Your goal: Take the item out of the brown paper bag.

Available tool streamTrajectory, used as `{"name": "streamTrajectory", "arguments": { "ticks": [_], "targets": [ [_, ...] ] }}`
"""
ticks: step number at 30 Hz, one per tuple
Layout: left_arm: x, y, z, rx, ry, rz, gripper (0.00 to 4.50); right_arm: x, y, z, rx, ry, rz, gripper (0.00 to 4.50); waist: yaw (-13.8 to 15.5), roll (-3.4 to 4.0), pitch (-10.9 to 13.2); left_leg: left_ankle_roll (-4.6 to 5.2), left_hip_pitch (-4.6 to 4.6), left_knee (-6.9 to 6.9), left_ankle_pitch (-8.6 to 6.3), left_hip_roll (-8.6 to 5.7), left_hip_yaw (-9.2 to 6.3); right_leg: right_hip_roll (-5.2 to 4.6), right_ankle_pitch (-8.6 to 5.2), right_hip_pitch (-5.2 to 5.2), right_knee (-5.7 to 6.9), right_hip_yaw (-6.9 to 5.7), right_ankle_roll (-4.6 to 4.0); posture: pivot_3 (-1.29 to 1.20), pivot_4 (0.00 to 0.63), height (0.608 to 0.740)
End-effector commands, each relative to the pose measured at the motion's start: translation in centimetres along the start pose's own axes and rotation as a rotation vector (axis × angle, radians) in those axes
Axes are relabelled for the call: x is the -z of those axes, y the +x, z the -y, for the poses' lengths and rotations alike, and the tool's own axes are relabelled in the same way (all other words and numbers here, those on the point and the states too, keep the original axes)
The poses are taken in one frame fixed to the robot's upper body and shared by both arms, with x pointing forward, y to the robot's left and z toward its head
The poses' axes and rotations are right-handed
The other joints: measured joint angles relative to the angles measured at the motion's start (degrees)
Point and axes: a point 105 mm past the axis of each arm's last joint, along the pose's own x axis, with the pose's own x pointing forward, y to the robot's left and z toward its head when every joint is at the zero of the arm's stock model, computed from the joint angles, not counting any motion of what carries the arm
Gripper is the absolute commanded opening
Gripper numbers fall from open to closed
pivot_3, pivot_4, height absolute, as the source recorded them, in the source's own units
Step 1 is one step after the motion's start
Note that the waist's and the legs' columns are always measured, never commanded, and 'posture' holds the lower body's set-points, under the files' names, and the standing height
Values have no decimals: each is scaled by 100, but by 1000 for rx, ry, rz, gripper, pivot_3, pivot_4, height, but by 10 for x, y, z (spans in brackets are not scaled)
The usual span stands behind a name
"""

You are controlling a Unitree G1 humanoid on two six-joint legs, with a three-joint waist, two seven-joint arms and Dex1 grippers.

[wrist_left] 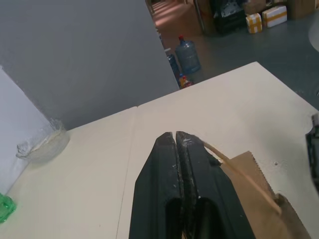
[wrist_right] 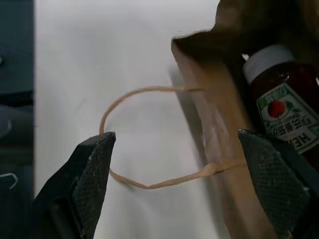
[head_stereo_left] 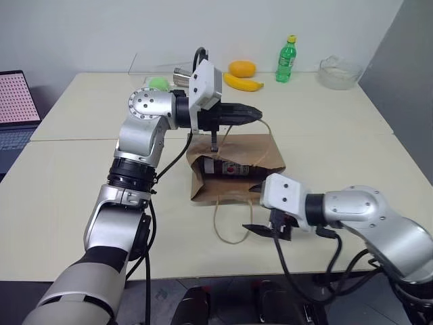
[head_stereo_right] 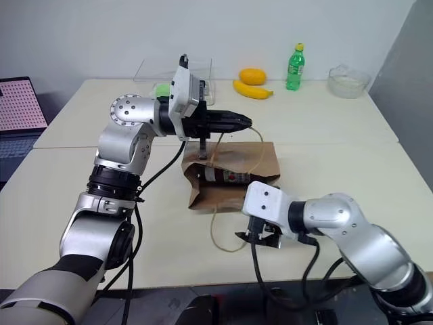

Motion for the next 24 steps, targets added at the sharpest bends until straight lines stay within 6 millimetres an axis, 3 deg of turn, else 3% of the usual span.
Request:
{"name": "streamTrajectory", "arguments": {
  "ticks": [1, 6, 15, 19, 24],
  "targets": [
    [-22, -5, -9, -47, 20, 59, 0, -17, -9, 5, 22, -25, 56, 4110, -9, 0, 0, 0, 0, 0, 0, 0, 1, 0, 0, 0, 1, 0, -1, 0, 150, 740],
    [-30, -9, -21, -126, -23, 96, 0, -20, 7, 25, 128, -32, 54, 4110, -16, 0, 0, 0, 1, 1, 0, 0, 1, 0, -1, -1, 3, 0, 1, 0, 150, 740],
    [-35, -11, -27, -175, -42, 124, 0, -20, 56, 63, 293, -111, -12, 4110, -32, 1, 0, -1, -1, -1, 1, 0, 3, -1, 14, -8, 2, 2, -24, 0, 150, 740],
    [-36, -10, -25, -176, -43, 131, 0, -25, 65, 77, 352, -114, -7, 4110, -34, 1, 0, -1, -7, -2, 1, 0, 4, -1, 14, -15, 2, 2, -25, 0, 150, 740],
    [-36, -9, -25, -182, -46, 142, 0, -18, 74, 91, 389, -127, -47, 4110, -37, 1, 0, -3, -49, 5, 2, -2, 2, -1, 16, -58, 10, 3, -26, 0, 150, 740]
  ]
}}
